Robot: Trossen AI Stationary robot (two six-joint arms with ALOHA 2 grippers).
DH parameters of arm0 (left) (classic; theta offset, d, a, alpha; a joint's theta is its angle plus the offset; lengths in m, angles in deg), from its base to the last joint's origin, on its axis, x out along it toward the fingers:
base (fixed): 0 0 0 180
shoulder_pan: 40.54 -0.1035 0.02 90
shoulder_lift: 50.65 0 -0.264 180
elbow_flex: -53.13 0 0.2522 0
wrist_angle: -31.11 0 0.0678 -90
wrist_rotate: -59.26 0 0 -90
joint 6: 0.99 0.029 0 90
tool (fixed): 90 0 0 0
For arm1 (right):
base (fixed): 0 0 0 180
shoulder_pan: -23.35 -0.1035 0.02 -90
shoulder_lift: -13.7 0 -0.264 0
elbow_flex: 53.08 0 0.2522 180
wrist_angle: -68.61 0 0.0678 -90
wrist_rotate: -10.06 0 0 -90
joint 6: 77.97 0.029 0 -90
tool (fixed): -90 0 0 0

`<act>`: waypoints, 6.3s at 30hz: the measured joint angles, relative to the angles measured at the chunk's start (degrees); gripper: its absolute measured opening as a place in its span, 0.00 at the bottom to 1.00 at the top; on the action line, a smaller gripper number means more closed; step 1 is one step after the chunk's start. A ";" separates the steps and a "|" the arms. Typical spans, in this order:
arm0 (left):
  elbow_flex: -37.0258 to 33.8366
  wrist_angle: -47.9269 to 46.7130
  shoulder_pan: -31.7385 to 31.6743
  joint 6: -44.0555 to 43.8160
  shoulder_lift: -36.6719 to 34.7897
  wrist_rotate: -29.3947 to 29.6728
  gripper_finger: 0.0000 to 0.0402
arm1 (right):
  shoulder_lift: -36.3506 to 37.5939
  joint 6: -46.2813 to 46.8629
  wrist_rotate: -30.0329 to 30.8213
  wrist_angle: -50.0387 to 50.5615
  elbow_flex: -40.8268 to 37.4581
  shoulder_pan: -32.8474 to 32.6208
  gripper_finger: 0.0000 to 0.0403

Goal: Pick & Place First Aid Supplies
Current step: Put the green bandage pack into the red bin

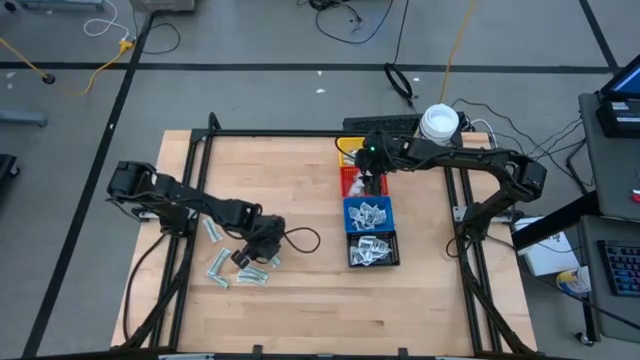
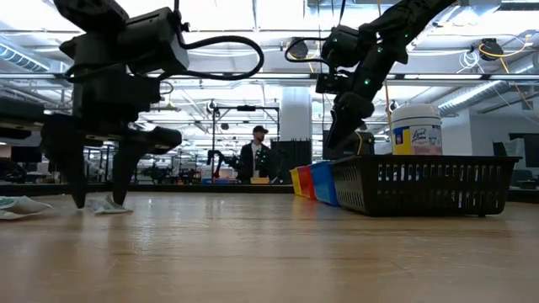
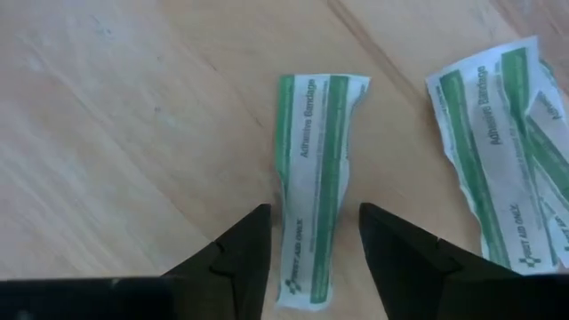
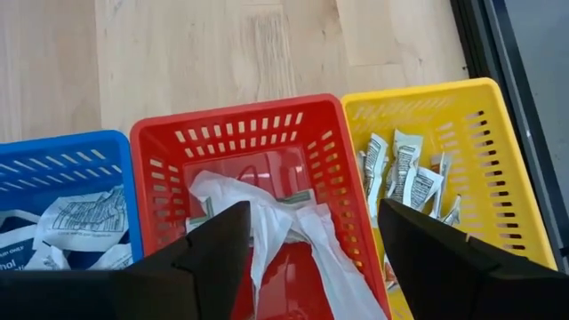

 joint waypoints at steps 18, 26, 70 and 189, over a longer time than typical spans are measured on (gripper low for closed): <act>-2.92 21.49 -13.65 -21.35 -0.28 -1.06 0.01 | 0.00 3.62 -0.20 -1.40 0.00 0.00 0.60; -2.87 46.46 -26.12 -32.15 -0.28 -2.22 0.00 | 0.00 9.79 -10.42 -11.01 0.00 0.04 0.59; 3.39 39.51 -28.60 -42.21 -0.39 -4.60 0.30 | -0.06 0.09 -13.21 -8.20 0.02 2.20 0.00; -3.43 -33.12 13.60 -162.66 9.20 18.69 0.01 | -1.18 -4.19 -9.21 -3.37 0.00 4.50 0.77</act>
